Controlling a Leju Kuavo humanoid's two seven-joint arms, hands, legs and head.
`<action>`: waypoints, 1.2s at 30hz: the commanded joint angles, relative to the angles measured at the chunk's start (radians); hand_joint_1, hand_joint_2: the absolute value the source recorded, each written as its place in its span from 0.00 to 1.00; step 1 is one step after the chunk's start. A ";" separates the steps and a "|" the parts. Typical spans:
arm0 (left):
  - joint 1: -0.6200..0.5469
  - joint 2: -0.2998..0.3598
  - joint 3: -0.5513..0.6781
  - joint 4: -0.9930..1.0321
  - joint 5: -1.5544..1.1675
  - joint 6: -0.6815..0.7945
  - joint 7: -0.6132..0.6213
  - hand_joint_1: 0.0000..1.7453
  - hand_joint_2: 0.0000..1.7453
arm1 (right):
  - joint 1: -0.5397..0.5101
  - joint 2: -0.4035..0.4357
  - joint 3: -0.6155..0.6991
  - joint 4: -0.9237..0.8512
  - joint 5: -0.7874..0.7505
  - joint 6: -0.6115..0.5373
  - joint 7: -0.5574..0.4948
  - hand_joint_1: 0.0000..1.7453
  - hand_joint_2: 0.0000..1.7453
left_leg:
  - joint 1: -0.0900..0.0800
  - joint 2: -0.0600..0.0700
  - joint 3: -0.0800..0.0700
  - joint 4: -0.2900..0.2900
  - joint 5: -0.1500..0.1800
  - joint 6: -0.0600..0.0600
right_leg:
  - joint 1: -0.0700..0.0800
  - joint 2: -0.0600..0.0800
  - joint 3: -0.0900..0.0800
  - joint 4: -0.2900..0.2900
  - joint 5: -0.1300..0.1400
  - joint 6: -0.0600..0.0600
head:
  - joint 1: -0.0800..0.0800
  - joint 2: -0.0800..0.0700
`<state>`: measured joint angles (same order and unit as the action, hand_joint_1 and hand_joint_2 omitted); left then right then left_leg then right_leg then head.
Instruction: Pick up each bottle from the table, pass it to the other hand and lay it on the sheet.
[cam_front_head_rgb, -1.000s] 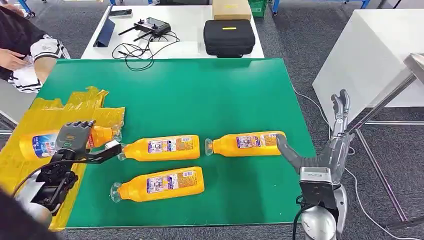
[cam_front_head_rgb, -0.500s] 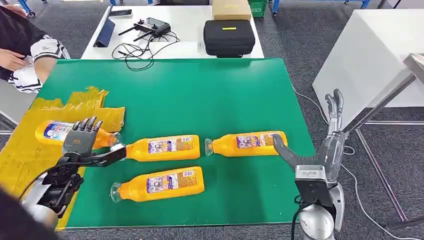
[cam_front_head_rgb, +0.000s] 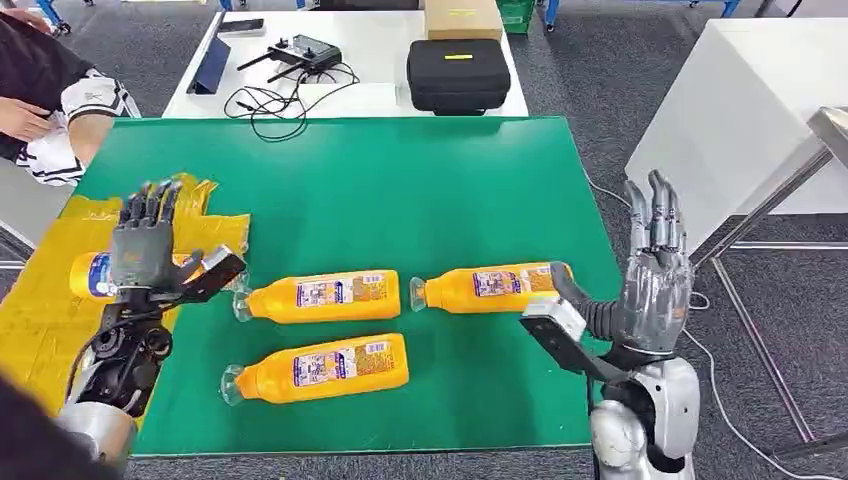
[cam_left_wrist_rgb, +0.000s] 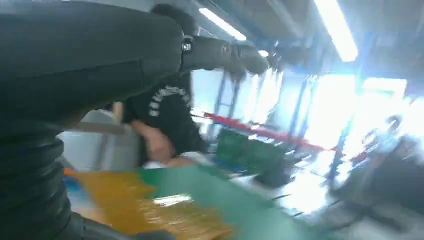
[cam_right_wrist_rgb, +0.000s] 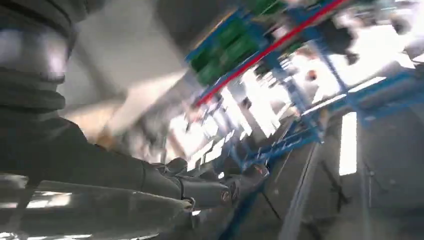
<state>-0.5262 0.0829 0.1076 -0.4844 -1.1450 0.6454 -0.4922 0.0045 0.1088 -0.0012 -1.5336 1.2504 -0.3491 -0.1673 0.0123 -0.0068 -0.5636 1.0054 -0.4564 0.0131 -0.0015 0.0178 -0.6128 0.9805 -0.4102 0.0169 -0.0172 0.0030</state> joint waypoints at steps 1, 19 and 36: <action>0.283 -0.125 -0.241 -0.985 0.311 -0.247 -0.056 0.00 1.00 | -0.153 -0.128 0.052 0.223 0.076 0.052 0.020 0.00 1.00 | 0.000 0.001 0.002 0.000 -0.002 0.001 | 0.000 -0.001 0.003 -0.001 -0.001 0.002 | 0.000 0.000; 0.382 -0.104 -0.428 -1.250 0.827 -0.536 -0.206 0.00 1.00 | -0.432 -0.203 0.199 0.890 0.044 0.373 0.003 0.00 1.00 | 0.000 0.003 0.006 -0.001 -0.002 0.002 | -0.001 0.001 0.005 -0.002 -0.001 0.002 | -0.001 0.000; 0.362 -0.057 -0.510 -1.293 0.886 -0.503 -0.206 0.00 1.00 | -0.487 -0.199 0.240 1.055 0.022 0.421 0.015 0.00 1.00 | -0.001 -0.001 0.002 -0.001 -0.001 0.001 | -0.001 -0.002 0.003 -0.001 0.000 0.001 | 0.000 0.000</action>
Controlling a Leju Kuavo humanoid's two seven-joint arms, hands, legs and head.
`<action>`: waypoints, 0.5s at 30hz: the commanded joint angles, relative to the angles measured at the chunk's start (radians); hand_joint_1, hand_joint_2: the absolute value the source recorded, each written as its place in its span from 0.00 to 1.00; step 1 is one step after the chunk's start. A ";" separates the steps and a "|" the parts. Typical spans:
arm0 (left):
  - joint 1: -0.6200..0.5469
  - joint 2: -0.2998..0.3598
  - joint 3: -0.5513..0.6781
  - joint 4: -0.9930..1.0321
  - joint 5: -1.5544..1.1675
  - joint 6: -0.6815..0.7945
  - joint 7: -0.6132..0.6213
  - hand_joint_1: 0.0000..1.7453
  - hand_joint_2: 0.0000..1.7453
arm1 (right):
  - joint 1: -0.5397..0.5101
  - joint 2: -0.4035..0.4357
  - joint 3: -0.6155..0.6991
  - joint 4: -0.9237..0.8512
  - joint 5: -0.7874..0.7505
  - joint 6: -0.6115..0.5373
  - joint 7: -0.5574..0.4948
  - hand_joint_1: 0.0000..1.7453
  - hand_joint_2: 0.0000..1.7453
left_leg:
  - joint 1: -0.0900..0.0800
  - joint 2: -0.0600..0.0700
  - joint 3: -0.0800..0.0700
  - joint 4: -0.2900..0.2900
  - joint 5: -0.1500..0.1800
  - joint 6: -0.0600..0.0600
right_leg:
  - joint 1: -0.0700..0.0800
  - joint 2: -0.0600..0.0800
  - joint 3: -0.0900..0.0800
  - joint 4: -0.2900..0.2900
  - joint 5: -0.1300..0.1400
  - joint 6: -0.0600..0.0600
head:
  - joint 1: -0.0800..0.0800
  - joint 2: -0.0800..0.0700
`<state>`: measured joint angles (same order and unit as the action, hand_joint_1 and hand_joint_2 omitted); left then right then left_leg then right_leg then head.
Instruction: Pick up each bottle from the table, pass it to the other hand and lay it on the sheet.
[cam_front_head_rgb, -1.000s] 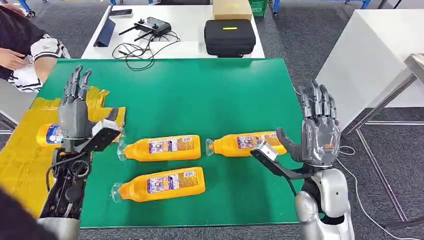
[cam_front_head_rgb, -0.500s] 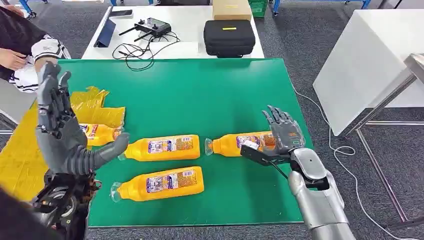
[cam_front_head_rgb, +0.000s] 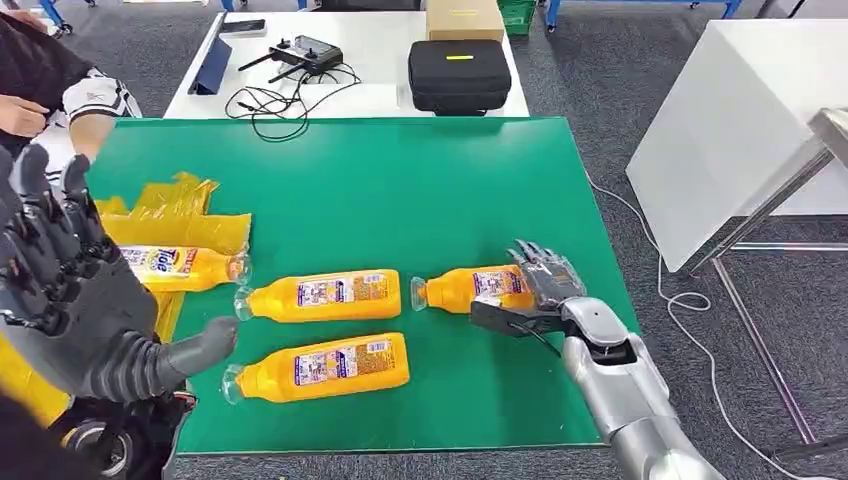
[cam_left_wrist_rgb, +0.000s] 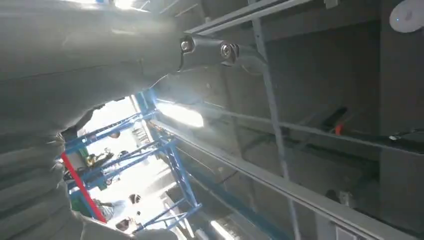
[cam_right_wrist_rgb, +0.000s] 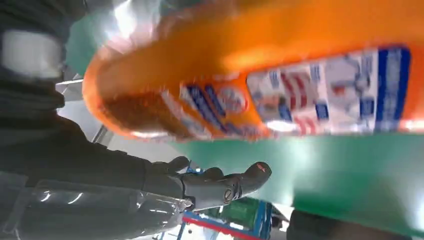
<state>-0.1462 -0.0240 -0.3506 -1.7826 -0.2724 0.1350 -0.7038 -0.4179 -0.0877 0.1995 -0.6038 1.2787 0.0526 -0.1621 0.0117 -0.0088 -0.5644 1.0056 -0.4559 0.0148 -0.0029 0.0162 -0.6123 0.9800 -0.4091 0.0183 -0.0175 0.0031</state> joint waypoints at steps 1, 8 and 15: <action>-0.017 0.051 -0.051 0.005 0.020 0.012 0.006 0.00 1.00 | -0.062 -0.007 0.050 0.135 0.001 0.037 0.016 0.00 1.00 | 0.000 0.002 0.006 -0.002 -0.002 0.000 | 0.000 0.000 0.005 -0.001 -0.002 0.000 | 0.000 0.000; -0.009 0.030 -0.026 0.055 0.004 0.003 0.006 0.00 1.00 | -0.065 -0.020 0.082 0.196 0.010 0.108 0.043 0.78 1.00 | 0.000 0.001 0.009 -0.003 -0.002 0.000 | 0.000 -0.002 0.008 -0.003 -0.002 0.000 | 0.000 0.000; -0.014 -0.010 0.034 0.092 -0.020 -0.050 0.006 0.00 1.00 | -0.062 -0.009 0.094 0.179 -0.003 0.077 0.046 1.00 1.00 | 0.000 0.000 0.011 -0.003 -0.001 0.000 | 0.001 -0.003 0.011 -0.003 -0.001 0.000 | 0.000 0.000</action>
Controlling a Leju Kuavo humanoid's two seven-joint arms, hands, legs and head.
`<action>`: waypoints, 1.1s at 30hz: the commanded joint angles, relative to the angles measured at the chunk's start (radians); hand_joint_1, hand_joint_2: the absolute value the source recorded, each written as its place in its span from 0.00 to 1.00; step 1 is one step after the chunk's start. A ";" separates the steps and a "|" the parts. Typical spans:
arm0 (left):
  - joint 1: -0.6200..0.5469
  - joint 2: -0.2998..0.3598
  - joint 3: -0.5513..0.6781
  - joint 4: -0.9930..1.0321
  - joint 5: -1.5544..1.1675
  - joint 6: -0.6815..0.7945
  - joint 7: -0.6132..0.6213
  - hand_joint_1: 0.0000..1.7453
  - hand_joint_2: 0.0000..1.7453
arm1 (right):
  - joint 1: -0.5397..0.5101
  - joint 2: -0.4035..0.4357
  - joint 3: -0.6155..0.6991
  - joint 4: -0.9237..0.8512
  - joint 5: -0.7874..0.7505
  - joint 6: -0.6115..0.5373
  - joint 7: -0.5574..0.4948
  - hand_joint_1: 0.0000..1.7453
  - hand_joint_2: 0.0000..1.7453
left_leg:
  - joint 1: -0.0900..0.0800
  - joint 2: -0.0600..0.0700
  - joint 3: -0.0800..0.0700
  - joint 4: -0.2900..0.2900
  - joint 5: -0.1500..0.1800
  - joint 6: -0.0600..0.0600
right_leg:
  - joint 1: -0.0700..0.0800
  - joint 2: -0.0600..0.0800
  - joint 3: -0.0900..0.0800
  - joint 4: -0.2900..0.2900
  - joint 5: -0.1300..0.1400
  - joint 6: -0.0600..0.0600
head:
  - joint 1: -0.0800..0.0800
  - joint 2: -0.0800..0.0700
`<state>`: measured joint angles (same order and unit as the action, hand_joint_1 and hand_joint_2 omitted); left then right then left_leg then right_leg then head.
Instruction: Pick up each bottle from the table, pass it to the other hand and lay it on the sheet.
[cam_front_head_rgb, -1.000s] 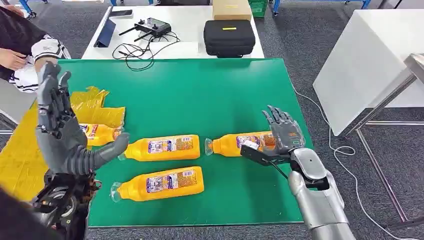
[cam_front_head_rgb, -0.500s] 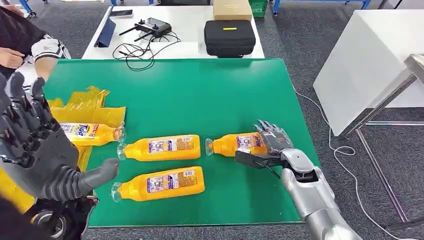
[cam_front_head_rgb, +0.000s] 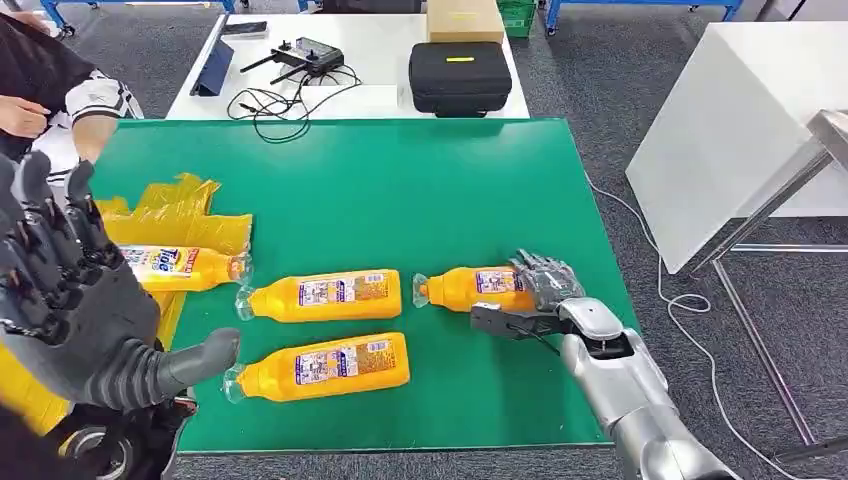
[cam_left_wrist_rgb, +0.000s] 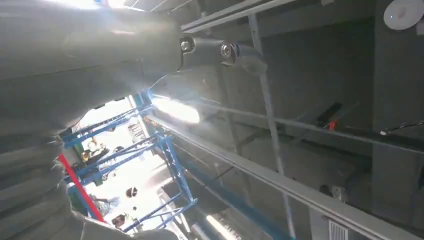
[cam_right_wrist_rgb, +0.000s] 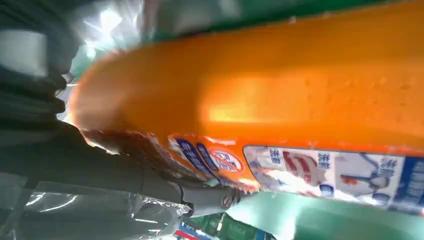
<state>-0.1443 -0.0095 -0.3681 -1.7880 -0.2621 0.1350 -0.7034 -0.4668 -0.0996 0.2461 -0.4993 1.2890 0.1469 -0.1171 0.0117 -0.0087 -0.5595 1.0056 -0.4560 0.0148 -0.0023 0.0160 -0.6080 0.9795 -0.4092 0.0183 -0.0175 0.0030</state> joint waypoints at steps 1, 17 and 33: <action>-0.005 -0.045 0.082 0.091 -0.053 -0.080 0.005 0.00 1.00 | -0.011 0.011 0.038 0.059 -0.033 -0.088 -0.007 1.00 1.00 | 0.000 0.000 0.005 -0.002 -0.001 0.000 | 0.000 -0.002 0.005 -0.002 -0.001 0.000 | 0.000 0.000; 0.001 -0.066 0.133 0.169 -0.161 -0.147 0.126 0.00 1.00 | 0.051 0.119 -0.173 -0.210 -0.176 -0.536 -0.004 1.00 1.00 | 0.000 0.001 0.004 -0.002 -0.001 0.000 | 0.000 0.000 0.003 -0.001 -0.001 0.000 | 0.000 0.000; -0.113 -0.070 0.103 0.427 -0.188 -0.214 0.272 0.00 1.00 | 0.204 0.275 -0.132 -0.656 -0.868 -0.791 -0.410 1.00 1.00 | 0.000 0.001 0.001 -0.001 -0.001 0.000 | 0.001 0.000 0.000 0.000 -0.001 0.000 | 0.000 0.000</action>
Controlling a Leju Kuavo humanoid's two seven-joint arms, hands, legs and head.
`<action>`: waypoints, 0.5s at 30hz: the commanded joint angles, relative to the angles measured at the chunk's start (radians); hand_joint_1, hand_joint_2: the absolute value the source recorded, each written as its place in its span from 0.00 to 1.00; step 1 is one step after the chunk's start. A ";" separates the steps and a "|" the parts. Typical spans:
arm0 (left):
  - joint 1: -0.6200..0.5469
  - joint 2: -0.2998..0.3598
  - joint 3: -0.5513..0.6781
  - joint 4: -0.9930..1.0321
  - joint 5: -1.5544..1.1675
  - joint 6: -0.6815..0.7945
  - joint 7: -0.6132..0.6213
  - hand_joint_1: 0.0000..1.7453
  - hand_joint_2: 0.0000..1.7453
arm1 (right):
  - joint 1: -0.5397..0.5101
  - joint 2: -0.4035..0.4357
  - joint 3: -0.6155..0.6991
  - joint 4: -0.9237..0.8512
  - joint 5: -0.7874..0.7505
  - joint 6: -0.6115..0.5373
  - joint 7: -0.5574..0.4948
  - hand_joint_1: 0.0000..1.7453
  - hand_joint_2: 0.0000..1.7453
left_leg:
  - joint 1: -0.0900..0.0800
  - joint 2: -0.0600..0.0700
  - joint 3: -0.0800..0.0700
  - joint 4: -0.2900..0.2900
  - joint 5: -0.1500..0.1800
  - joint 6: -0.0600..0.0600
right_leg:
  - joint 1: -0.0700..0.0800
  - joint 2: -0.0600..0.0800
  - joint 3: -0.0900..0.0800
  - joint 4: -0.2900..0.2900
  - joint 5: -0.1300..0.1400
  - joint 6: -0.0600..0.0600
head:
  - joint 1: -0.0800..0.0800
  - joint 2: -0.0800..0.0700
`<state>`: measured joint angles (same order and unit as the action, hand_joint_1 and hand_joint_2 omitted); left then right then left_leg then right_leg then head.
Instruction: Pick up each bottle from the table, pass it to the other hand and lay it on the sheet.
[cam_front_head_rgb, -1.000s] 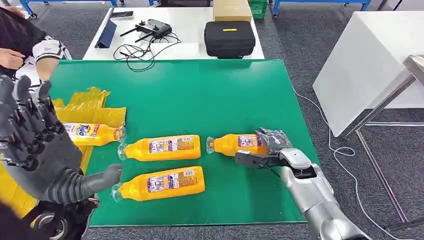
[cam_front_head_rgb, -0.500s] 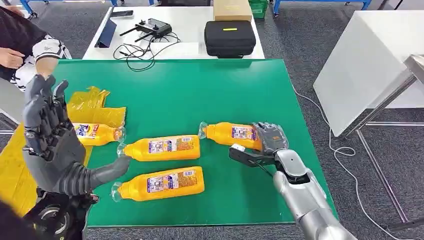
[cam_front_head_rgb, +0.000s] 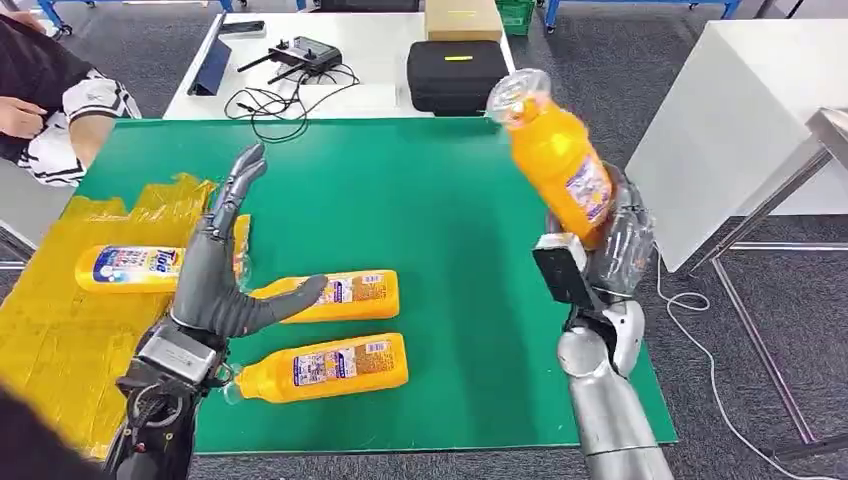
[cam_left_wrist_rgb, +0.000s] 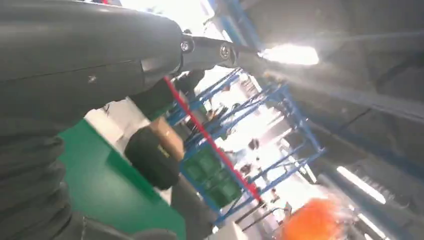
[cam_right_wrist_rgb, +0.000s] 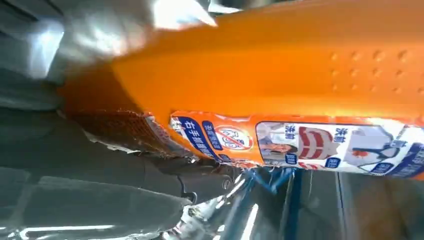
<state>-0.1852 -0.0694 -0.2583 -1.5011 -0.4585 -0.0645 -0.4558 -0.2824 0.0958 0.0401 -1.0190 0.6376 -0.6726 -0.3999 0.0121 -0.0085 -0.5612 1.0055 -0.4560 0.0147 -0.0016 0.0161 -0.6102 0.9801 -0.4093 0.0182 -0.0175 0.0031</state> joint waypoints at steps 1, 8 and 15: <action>-0.075 -0.010 -0.007 0.142 0.009 -0.016 0.026 0.00 1.00 | 0.016 0.081 0.089 -0.135 -0.231 0.052 -0.128 1.00 1.00 | 0.000 0.001 0.004 -0.001 -0.001 0.000 | 0.000 -0.001 0.004 -0.001 -0.001 0.000 | 0.000 0.000; -0.088 -0.013 -0.009 0.163 0.014 -0.020 0.029 0.00 1.00 | 0.001 0.086 0.135 -0.113 -0.282 0.133 -0.137 1.00 1.00 | 0.000 0.001 0.002 -0.001 -0.001 0.000 | 0.000 0.000 0.002 0.000 -0.001 0.000 | 0.000 0.000; -0.156 -0.029 -0.013 0.275 0.034 -0.036 0.004 0.00 1.00 | -0.097 0.117 0.287 0.159 -0.382 0.411 -0.259 0.98 1.00 | 0.000 0.001 0.003 -0.001 0.000 0.000 | 0.000 -0.001 0.002 -0.001 -0.001 0.000 | 0.000 0.000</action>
<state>-0.2189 -0.0740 -0.2586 -1.4450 -0.4501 -0.0774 -0.4345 -0.2544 0.1675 0.1042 -1.1269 0.3810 -0.5645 -0.5337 0.0122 -0.0082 -0.5608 1.0054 -0.4558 0.0145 -0.0015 0.0163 -0.6101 0.9801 -0.4092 0.0181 -0.0175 0.0031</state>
